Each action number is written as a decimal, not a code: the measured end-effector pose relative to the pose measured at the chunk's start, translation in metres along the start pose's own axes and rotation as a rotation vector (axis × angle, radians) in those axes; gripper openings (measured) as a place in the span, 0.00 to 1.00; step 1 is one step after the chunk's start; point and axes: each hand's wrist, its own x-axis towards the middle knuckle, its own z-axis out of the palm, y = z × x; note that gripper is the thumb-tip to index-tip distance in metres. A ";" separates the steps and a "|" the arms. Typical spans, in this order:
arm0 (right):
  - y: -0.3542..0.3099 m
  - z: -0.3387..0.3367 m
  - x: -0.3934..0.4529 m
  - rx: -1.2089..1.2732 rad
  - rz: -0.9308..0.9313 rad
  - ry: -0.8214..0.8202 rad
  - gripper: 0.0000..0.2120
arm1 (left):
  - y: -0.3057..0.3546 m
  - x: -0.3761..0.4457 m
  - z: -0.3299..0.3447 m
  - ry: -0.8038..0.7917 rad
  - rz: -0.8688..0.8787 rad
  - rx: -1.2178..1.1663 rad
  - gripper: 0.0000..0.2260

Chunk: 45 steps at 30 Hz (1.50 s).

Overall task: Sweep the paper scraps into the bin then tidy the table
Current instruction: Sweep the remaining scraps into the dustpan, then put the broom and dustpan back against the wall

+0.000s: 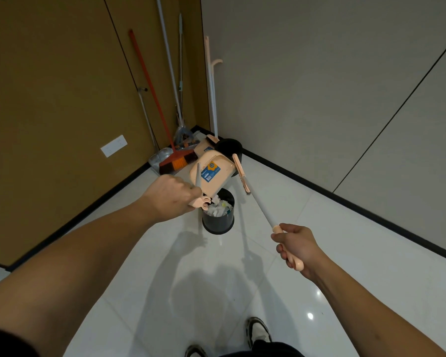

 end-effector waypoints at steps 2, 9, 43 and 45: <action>0.001 -0.001 -0.005 0.014 -0.005 0.009 0.24 | -0.001 0.002 -0.005 0.007 -0.002 -0.017 0.13; -0.011 -0.013 -0.029 0.163 -0.037 0.019 0.11 | 0.001 0.035 -0.021 0.080 -0.082 -0.050 0.13; -0.198 -0.343 -0.054 0.659 -0.268 0.231 0.12 | 0.275 0.486 -0.098 0.238 0.147 -0.274 0.33; -0.206 -0.359 -0.045 0.699 -0.258 0.234 0.11 | 0.283 0.516 -0.100 0.215 0.188 -0.269 0.33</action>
